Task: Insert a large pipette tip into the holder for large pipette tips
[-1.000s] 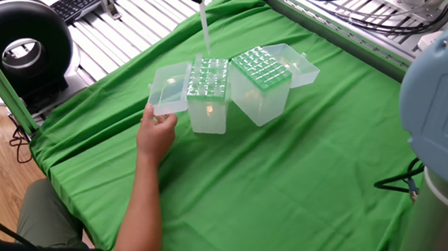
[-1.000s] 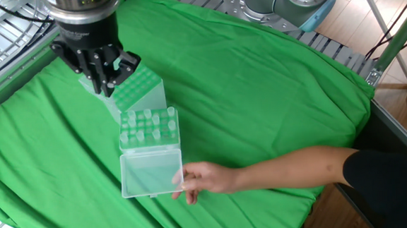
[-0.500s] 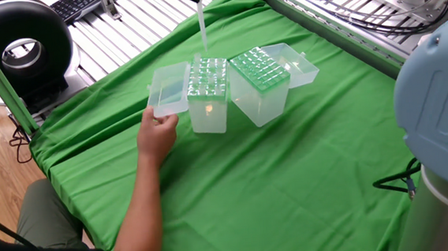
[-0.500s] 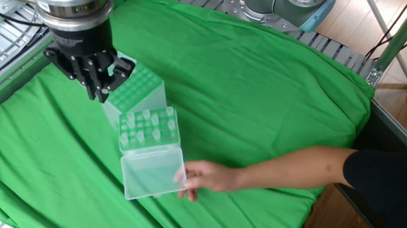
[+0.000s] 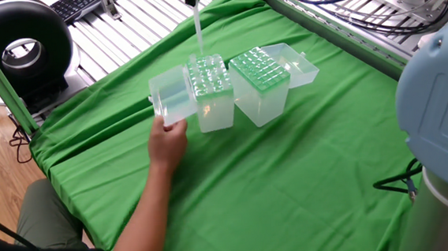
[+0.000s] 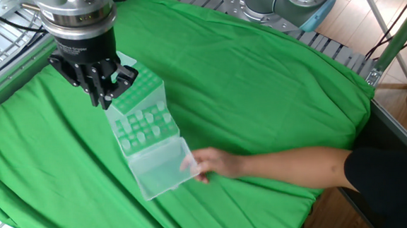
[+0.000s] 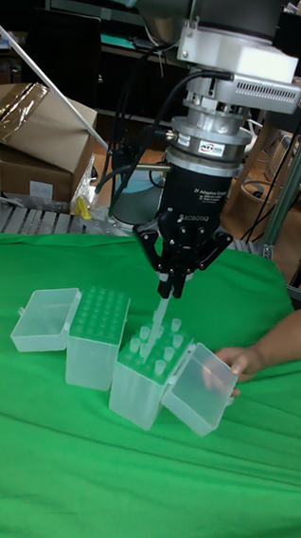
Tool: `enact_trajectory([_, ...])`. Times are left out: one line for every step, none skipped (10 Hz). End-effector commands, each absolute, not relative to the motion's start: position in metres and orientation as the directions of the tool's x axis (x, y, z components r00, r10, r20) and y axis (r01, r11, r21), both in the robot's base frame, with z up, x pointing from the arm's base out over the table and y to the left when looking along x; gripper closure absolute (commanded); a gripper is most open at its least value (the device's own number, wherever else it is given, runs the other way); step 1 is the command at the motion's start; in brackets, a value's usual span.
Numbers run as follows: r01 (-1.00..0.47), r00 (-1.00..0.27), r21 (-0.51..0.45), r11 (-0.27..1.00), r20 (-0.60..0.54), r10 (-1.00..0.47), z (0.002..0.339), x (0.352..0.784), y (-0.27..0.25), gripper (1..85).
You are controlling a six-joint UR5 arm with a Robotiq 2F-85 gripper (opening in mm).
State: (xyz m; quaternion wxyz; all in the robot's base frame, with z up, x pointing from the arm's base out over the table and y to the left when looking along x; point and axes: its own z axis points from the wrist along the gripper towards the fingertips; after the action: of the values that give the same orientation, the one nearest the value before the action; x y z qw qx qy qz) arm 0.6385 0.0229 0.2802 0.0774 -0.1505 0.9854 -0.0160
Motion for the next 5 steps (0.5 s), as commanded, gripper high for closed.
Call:
enact_trajectory([-0.281, -0.946, -0.037, 0.959, -0.158, -0.283, 0.2784, 0.6388, 0.0309, 71.7])
enact_trajectory([-0.278, -0.946, -0.037, 0.960, -0.160, -0.280, 0.2772, 0.6391, 0.0321, 71.7])
enact_trajectory([-0.275, -0.947, -0.037, 0.961, -0.161, -0.278, 0.2759, 0.6394, 0.0334, 71.7])
enact_trajectory([-0.271, -0.948, -0.035, 0.962, -0.163, -0.273, 0.2750, 0.6394, 0.0350, 71.7])
enact_trajectory([-0.268, -0.949, -0.034, 0.963, -0.164, -0.270, 0.2745, 0.6385, 0.0365, 71.7])
